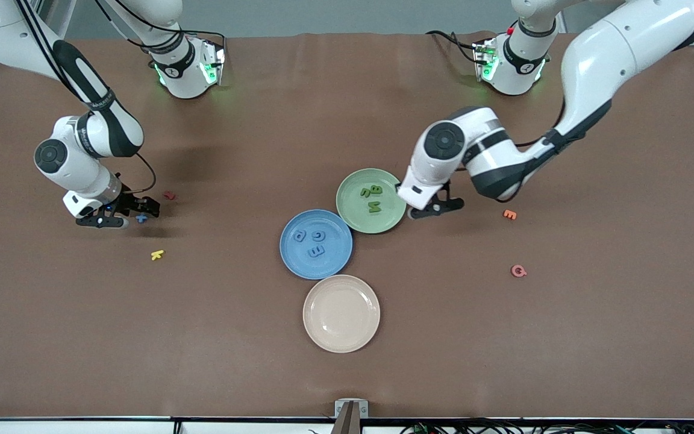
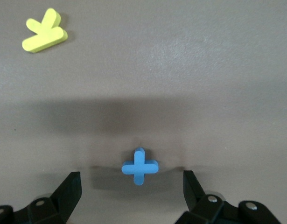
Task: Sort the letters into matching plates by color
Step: 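Place the green b on the green plate while the right gripper grasps the blue plus, then place the blue plus on the blue plate while the left arm returns to rest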
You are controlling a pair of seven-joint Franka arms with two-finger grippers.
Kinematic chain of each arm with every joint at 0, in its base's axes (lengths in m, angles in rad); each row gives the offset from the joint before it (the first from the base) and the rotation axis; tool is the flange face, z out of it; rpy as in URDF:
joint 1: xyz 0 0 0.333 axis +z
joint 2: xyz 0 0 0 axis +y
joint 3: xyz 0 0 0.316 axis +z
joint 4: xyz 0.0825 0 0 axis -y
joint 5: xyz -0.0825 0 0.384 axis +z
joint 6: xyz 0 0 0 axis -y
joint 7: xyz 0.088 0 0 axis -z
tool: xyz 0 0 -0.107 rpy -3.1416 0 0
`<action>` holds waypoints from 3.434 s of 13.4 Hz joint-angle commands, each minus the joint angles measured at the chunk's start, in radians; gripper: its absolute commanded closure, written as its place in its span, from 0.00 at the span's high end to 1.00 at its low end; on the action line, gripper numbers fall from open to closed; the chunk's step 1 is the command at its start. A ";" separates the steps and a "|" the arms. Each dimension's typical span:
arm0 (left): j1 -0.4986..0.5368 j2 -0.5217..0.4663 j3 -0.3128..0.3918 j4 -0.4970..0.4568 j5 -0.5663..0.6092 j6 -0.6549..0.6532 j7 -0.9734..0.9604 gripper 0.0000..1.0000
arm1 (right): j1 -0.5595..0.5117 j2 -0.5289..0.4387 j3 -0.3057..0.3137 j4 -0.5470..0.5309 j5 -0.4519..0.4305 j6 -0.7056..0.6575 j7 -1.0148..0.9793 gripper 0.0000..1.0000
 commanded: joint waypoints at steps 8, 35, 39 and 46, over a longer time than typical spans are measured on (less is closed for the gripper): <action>-0.318 0.011 0.199 0.116 -0.048 0.036 -0.067 0.19 | -0.036 0.042 0.008 0.037 -0.064 0.025 -0.019 0.81; -0.222 -0.211 0.316 0.110 -0.340 0.057 0.408 0.98 | 0.350 0.051 0.060 0.237 -0.077 -0.167 0.600 0.00; -0.224 -0.403 0.468 0.045 -0.632 0.076 0.756 0.97 | 0.530 0.125 0.060 0.390 -0.074 -0.248 0.871 0.00; -0.037 -0.671 0.598 -0.023 -0.821 0.034 1.178 0.98 | 0.803 0.376 0.057 0.838 -0.067 -0.432 1.251 0.00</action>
